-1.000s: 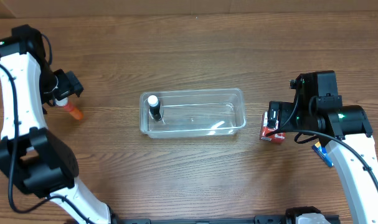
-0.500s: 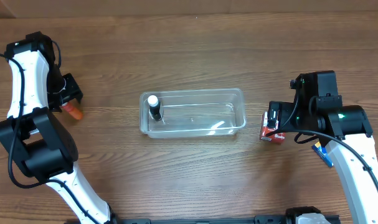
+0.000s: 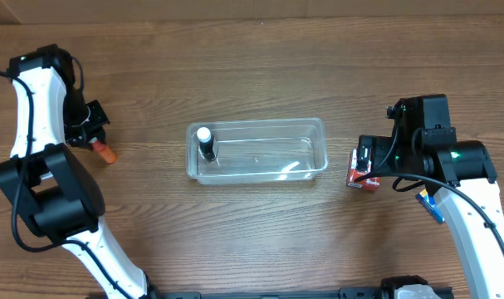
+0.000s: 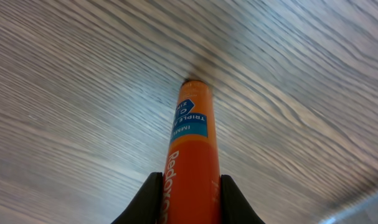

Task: Pack container
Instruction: 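Carry the orange tube into the container's left end and release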

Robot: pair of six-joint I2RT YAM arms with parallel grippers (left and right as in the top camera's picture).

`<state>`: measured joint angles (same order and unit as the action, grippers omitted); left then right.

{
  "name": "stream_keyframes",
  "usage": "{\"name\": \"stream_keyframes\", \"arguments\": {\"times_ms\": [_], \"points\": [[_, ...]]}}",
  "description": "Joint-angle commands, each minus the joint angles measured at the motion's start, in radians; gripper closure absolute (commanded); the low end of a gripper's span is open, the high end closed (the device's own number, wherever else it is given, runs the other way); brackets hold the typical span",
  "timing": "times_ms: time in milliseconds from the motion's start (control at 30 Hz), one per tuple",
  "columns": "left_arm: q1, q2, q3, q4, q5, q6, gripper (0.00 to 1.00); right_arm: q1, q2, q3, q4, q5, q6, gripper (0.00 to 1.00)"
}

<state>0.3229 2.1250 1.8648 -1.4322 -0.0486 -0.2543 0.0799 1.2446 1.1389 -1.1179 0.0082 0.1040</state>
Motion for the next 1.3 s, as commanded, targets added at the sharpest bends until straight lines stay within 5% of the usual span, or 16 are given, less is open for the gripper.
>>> {"name": "stream_keyframes", "arguments": {"times_ms": [0, 167, 400, 700, 1167, 1267], "points": [[-0.089, -0.217, 0.011, -0.029, 0.071, 0.015, 0.96, -0.003, -0.018, 0.03, 0.005, 0.013, 0.005, 0.0], [-0.37, -0.522, 0.011, -0.138, 0.088, -0.019, 0.96, -0.003, -0.018, 0.03, 0.005, 0.013, 0.005, 0.0], [-0.658, -0.541, -0.157, -0.07, 0.072, -0.138, 0.96, -0.003, -0.018, 0.03, 0.005, 0.013, 0.005, 0.0], [-0.67, -0.538, -0.53, 0.222, 0.047, -0.154, 0.9, -0.003, -0.018, 0.03, 0.005, 0.012, 0.005, 0.0], [-0.67, -0.381, -0.527, 0.301, 0.031, -0.15, 0.87, -0.003, -0.018, 0.03, 0.005, 0.012, 0.005, 0.0], [-0.669, -0.381, -0.503, 0.295, 0.031, -0.134, 0.67, -0.003, -0.018, 0.03, 0.005, 0.012, 0.005, 0.0]]}}
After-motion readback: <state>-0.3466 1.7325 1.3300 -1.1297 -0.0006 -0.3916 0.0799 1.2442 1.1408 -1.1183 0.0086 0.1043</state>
